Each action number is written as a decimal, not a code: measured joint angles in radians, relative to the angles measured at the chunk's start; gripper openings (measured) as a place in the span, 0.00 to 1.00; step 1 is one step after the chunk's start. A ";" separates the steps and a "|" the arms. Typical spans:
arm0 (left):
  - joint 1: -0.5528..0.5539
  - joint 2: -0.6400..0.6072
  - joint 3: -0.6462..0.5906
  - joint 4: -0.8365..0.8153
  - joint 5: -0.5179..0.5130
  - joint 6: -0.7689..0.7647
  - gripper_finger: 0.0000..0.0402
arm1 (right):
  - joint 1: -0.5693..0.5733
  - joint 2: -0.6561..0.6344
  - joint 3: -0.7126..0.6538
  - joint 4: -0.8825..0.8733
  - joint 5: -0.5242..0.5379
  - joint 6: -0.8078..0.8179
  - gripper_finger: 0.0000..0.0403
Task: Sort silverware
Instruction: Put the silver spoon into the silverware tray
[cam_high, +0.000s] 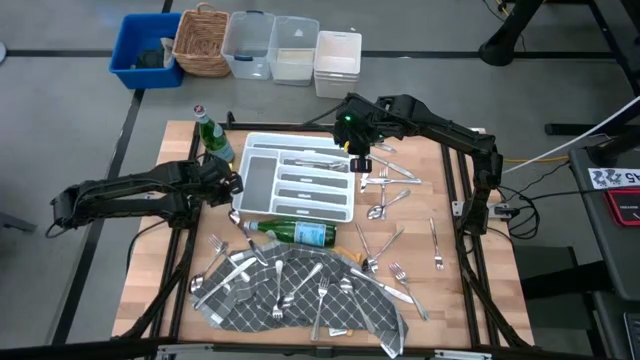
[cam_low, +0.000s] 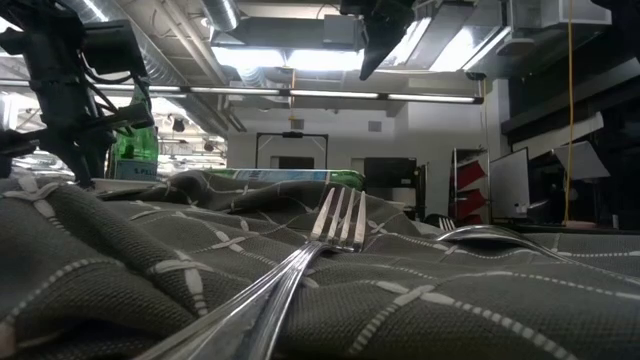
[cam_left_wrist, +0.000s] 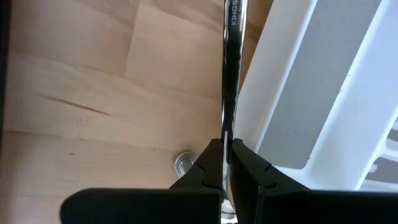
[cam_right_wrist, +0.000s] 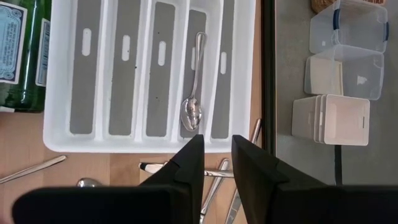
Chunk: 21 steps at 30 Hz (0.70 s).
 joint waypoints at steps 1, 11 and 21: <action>0.000 0.000 0.000 0.000 0.000 0.000 0.01 | 0.000 0.000 0.000 0.000 0.000 0.000 0.21; 0.000 0.000 0.000 0.003 0.040 -0.004 0.01 | 0.000 0.000 0.000 -0.005 0.000 0.000 0.21; -0.001 0.001 0.000 -0.001 0.032 -0.067 0.01 | 0.000 0.000 0.000 -0.004 0.000 0.000 0.21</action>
